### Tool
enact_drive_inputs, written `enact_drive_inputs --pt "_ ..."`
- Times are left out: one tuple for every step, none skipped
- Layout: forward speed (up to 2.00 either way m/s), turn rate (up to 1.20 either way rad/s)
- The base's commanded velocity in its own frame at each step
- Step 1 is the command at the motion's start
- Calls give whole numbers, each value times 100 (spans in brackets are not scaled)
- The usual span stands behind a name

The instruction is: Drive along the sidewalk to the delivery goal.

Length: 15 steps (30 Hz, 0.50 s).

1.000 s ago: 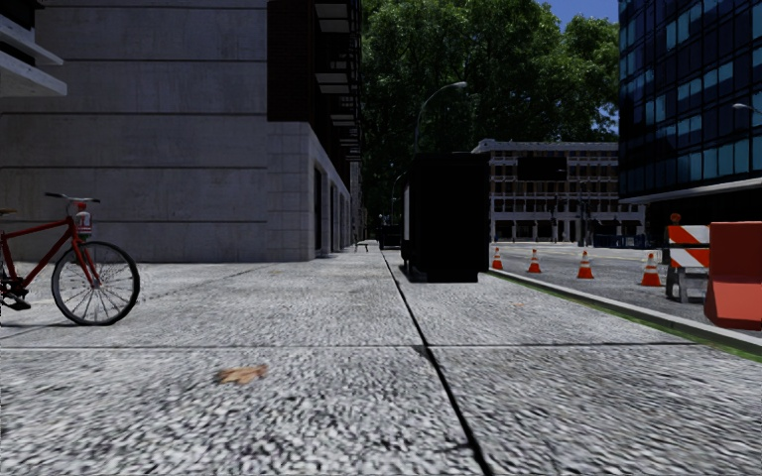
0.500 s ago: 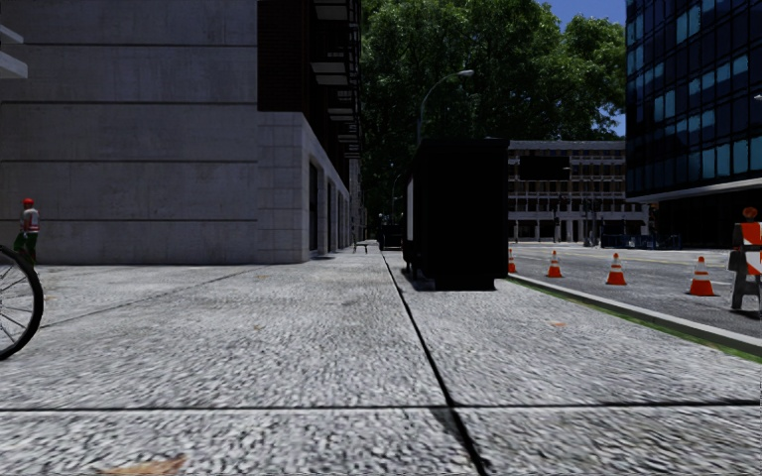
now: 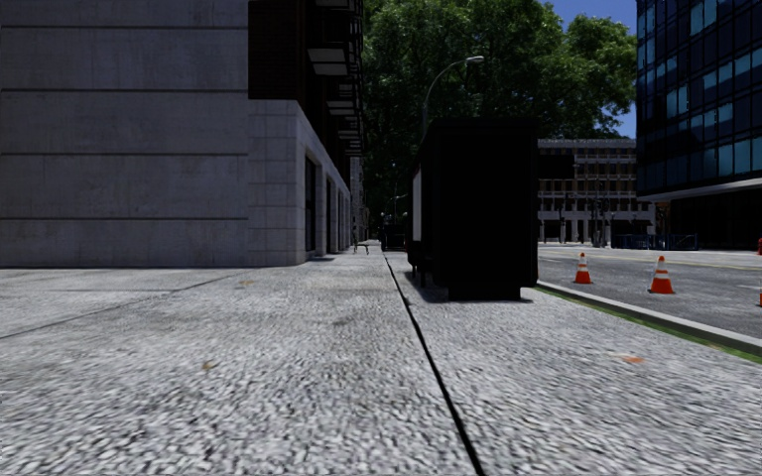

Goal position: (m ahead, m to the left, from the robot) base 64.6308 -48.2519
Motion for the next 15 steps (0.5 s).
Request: enact_drive_inputs --pt "200 0" --pt "200 0" --pt "200 0" --pt "200 0" --pt "200 0" --pt "200 0" --pt "200 0" --pt "200 3" --pt "200 6" --pt "200 7" --pt "200 7" --pt "200 7" --pt "200 7" --pt "200 7" --pt "200 6"
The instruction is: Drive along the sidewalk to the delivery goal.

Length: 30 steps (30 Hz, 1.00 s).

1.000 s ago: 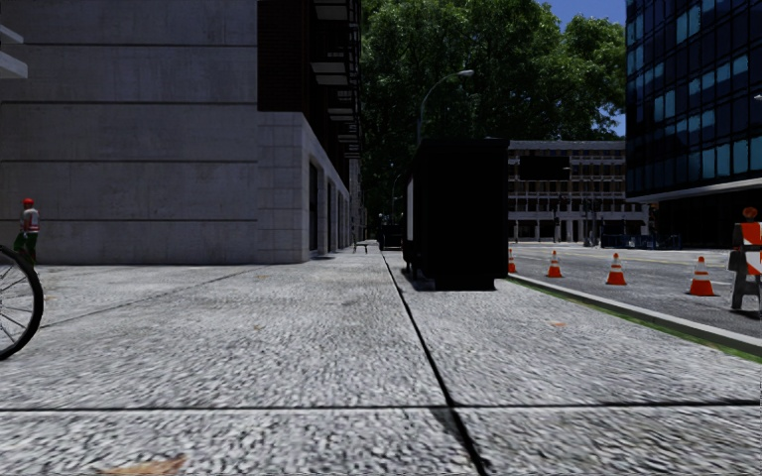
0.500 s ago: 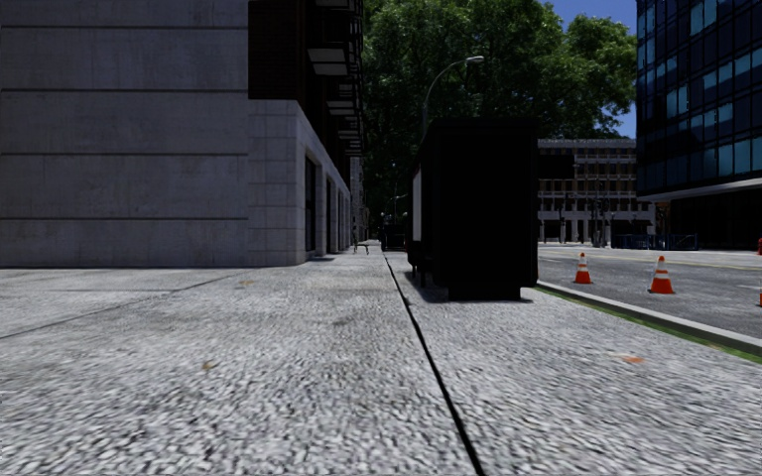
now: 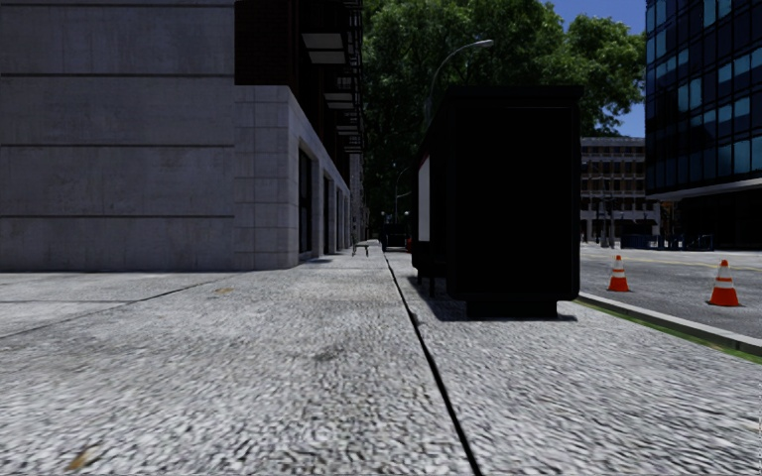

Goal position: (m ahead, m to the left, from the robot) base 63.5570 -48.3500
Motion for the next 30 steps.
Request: enact_drive_inputs --pt "200 6" --pt "200 0" --pt "200 0" --pt "200 0" --pt "200 0" --pt "200 0" --pt "200 0" --pt "200 0" --pt "200 0" --pt "200 0" --pt "200 0" --pt "200 0" --pt "200 3" --pt "200 13" --pt "200 13" --pt "200 19" --pt "200 22" --pt "200 23" --pt "200 23" --pt "200 21" --pt "200 14" --pt "200 0" --pt "200 0" --pt "200 0" --pt "200 0" --pt "200 0" --pt "200 0" --pt "200 0" --pt "200 0" --pt "200 0"
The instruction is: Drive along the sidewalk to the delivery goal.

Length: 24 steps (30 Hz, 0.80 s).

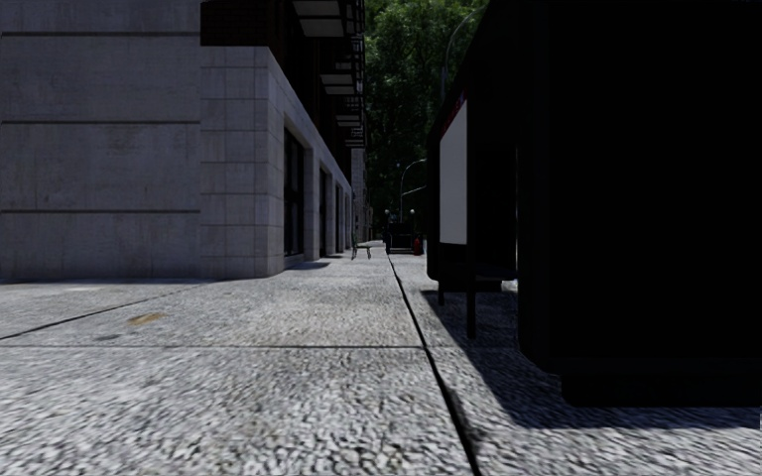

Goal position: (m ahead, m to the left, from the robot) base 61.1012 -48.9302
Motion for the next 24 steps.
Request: enact_drive_inputs --pt "200 0" --pt "200 0" --pt "200 0" --pt "200 0" --pt "200 0" --pt "200 0" --pt "200 0" --pt "200 0" --pt "200 0" --pt "200 0" --pt "200 0" --pt "200 0" --pt "200 0" --pt "200 0" --pt "200 0" --pt "200 0" --pt "200 0" --pt "200 0" --pt "200 0" --pt "200 0" --pt "200 0" --pt "200 0" --pt "200 0" --pt "200 0"
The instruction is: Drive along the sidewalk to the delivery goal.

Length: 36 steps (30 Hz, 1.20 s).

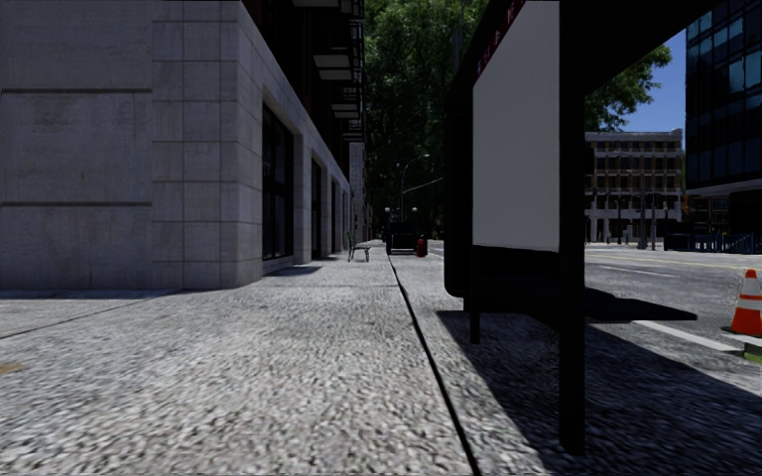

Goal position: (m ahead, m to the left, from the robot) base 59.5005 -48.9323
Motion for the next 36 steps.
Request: enact_drive_inputs --pt "200 0" --pt "200 0" --pt "200 0" --pt "200 0" --pt "200 0" --pt "200 0" --pt "200 0" --pt "200 0" --pt "200 0" --pt "200 0" --pt "200 0" --pt "200 0" --pt "200 0" --pt "200 0" --pt "200 0" --pt "200 0" --pt "200 0" --pt "200 0" --pt "200 0" --pt "200 0" --pt "200 0" --pt "200 0" --pt "200 0" --pt "200 0" --pt "200 0" --pt "200 0" --pt "200 0" --pt "200 0" --pt "200 0" --pt "200 0" --pt "200 0" --pt "200 0" --pt "200 0" --pt "200 0" --pt "200 0" --pt "200 0"
